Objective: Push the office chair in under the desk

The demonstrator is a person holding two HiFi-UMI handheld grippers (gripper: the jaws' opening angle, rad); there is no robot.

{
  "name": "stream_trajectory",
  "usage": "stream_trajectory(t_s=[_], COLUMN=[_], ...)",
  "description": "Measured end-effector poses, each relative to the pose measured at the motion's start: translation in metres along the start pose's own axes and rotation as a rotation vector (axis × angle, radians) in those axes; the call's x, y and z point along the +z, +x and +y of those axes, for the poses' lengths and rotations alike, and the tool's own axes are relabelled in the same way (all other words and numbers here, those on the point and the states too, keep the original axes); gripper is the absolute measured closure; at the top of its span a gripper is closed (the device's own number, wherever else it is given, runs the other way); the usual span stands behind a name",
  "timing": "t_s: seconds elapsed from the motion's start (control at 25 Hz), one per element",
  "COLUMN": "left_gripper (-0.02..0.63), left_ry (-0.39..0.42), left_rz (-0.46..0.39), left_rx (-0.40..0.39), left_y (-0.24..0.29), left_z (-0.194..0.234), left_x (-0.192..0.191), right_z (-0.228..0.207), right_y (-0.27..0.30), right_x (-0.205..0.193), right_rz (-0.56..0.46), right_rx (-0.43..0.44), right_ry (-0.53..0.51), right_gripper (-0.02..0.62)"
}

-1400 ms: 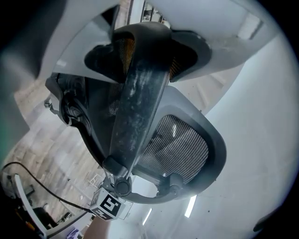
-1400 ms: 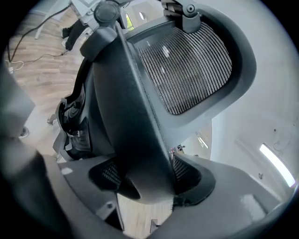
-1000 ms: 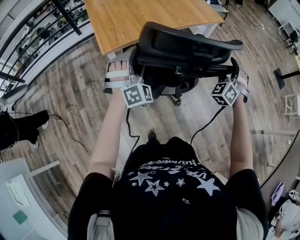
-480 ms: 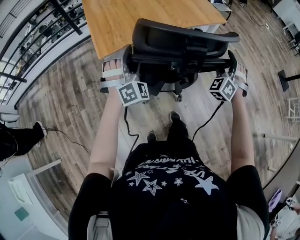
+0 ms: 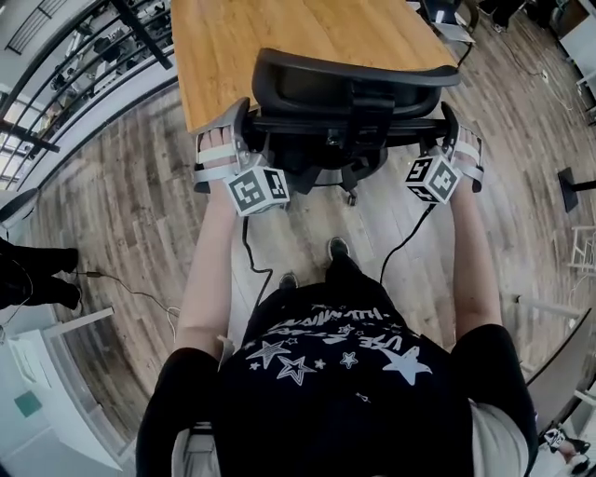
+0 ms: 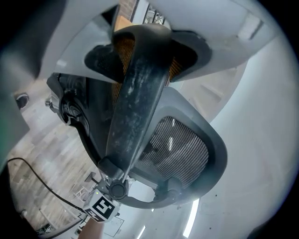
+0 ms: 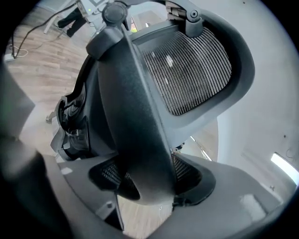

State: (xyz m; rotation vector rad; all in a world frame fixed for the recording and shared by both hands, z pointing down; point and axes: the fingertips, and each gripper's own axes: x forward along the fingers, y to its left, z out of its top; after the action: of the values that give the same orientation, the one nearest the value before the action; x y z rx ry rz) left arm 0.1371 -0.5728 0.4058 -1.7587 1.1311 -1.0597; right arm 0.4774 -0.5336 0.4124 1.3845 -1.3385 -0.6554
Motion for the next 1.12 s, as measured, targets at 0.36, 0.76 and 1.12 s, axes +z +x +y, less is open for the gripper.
stream_trajectory(t_s=[0.36, 0.76, 1.12], left_gripper=[0.291, 0.291, 0.291], left_ry=[-0.001, 0.009, 0.016], left_rz=[0.054, 0.092, 0.094], left_rx=[0.034, 0.071, 0.097], left_y=[0.034, 0.037, 0.036], left_z=[0.000, -0.011, -0.013], left_x=[0.009, 0.005, 0.002], right_z=[-0.014, -0.009, -0.008], right_y=[0.059, 0.083, 0.096], right_x=[-0.001, 0.003, 0.009], right_rz=[-0.067, -0.131, -0.165], right_rx=[0.018, 0.019, 0.019], right_ry=[-0.021, -0.042, -0.054], right_gripper=[0.285, 0.285, 0.287])
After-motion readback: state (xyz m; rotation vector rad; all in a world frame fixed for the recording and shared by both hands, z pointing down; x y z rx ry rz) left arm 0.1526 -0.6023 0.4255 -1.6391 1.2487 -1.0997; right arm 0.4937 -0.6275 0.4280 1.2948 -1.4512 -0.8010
